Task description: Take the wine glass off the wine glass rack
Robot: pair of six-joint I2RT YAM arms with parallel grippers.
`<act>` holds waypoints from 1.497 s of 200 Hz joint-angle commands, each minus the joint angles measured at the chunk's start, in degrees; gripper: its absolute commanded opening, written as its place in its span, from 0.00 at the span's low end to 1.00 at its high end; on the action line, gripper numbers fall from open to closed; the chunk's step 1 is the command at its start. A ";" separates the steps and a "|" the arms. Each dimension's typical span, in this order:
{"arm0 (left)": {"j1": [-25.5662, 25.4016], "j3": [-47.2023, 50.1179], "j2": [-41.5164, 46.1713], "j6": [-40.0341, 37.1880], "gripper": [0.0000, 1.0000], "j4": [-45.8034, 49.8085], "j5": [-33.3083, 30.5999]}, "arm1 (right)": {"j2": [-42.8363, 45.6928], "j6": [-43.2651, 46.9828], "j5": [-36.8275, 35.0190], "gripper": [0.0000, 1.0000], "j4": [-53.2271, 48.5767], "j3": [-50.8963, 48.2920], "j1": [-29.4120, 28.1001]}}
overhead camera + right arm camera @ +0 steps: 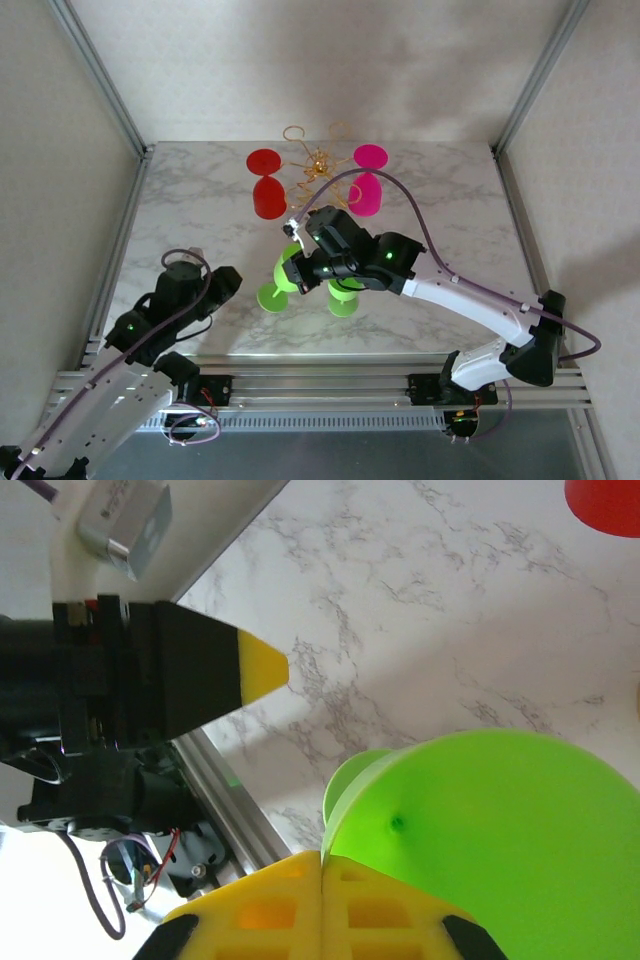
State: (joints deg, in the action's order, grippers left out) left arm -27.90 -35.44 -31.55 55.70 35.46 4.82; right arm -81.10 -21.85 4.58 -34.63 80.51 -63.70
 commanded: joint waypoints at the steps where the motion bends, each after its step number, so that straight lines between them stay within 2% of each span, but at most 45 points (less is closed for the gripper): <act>1: 0.45 -2.59 -1.12 -3.47 0.39 4.01 -4.97 | -1.39 0.52 -4.69 0.00 -2.21 0.90 -2.22; 98: 0.38 -2.44 -3.58 -4.79 0.40 -0.89 -6.67 | -7.20 1.36 -17.67 0.00 -7.32 2.68 -7.79; 193: 0.45 -2.48 -3.69 -4.99 0.41 -2.32 -6.39 | -9.73 2.22 -21.65 0.00 -5.36 1.29 -8.14; 299: 0.46 -1.31 -3.95 -4.64 0.41 -3.78 -5.98 | -11.36 1.52 -22.38 0.00 -3.44 -1.30 -8.13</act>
State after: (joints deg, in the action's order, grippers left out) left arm -27.90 -36.77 -35.46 51.62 32.75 -0.08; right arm -91.46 -20.16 -16.49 -39.13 80.12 -71.29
